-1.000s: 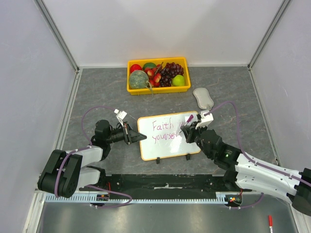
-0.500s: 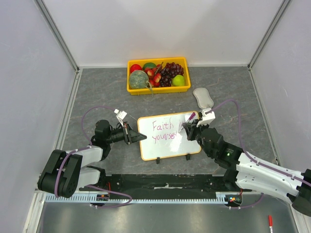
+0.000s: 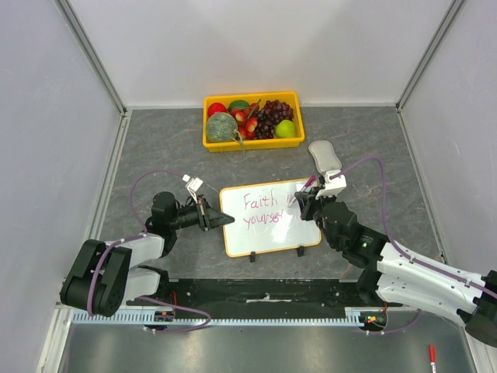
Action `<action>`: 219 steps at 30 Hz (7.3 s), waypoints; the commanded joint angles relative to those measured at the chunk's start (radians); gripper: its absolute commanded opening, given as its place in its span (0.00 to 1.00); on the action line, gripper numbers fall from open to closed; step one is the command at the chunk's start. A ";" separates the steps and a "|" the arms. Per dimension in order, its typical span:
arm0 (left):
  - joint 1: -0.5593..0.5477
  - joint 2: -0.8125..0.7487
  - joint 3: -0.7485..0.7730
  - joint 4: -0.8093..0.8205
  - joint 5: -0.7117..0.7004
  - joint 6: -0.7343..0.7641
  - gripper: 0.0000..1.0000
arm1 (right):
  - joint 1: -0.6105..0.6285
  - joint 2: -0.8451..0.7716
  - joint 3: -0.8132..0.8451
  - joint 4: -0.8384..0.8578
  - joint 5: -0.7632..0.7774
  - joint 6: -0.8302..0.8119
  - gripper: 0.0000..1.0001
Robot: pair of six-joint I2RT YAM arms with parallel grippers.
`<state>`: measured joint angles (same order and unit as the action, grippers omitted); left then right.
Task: Write a sentence on the whiteboard
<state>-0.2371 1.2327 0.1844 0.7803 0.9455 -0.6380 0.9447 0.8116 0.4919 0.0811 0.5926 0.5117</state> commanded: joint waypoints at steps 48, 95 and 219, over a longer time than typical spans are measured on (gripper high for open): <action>0.002 0.011 0.009 -0.007 -0.080 0.087 0.02 | -0.014 -0.055 -0.145 0.008 -0.186 0.103 0.00; 0.002 0.013 0.009 -0.007 -0.079 0.087 0.02 | -0.017 -0.068 -0.050 -0.024 -0.020 0.019 0.00; 0.002 0.014 0.009 -0.004 -0.076 0.087 0.02 | -0.023 -0.140 0.005 -0.150 0.065 -0.021 0.00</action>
<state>-0.2371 1.2327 0.1844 0.7803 0.9455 -0.6380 0.9253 0.6792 0.4801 -0.0628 0.6113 0.4999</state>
